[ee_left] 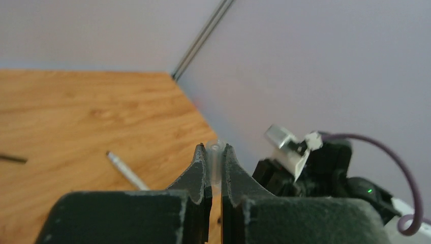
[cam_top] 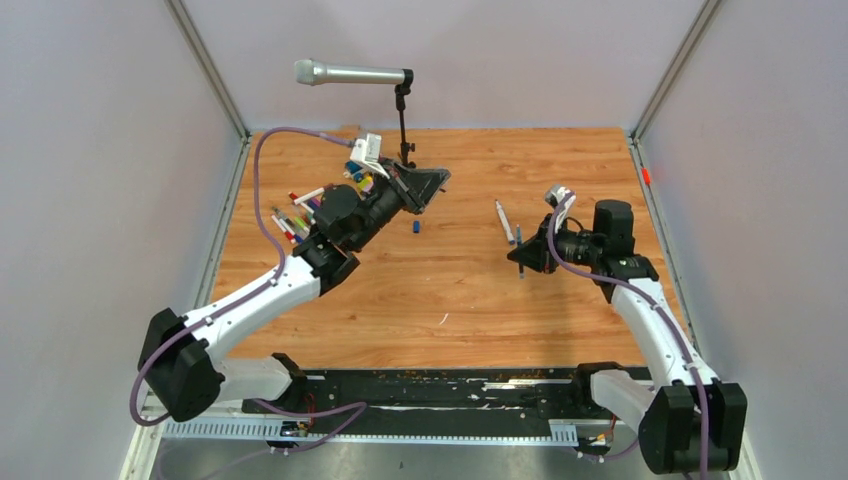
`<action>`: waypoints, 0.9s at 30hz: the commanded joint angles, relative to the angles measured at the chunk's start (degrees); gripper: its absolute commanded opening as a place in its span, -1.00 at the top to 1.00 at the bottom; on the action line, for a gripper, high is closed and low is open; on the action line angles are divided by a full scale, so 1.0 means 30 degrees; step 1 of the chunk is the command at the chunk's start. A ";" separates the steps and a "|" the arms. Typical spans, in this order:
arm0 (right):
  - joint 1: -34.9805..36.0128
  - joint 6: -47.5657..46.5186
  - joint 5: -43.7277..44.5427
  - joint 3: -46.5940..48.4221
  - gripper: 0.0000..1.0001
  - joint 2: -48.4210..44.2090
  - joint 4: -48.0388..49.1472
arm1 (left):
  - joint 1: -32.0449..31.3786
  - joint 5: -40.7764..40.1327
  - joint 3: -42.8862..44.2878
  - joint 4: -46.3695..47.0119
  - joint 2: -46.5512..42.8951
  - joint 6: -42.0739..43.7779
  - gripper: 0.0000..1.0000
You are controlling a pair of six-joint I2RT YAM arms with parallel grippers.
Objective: Open the pen caps
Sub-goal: Place the pen at the center of the board.
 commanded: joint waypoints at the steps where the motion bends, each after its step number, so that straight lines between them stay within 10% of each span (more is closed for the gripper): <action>1: -0.0335 -0.1464 0.7461 0.0966 0.89 0.0565 -0.0177 | 0.0097 -0.0074 0.0053 -0.7497 -0.0663 0.0877 1.00; 7: -0.0319 -0.1512 1.1367 0.3010 0.93 0.4703 -0.0485 | 0.0097 -0.0155 -0.0668 -1.1939 0.0494 0.0796 1.00; 27: -0.0026 -0.0384 1.2061 1.3410 0.80 1.8460 -0.5353 | 0.0097 -0.2242 -0.3476 -1.1994 0.1372 0.0142 1.00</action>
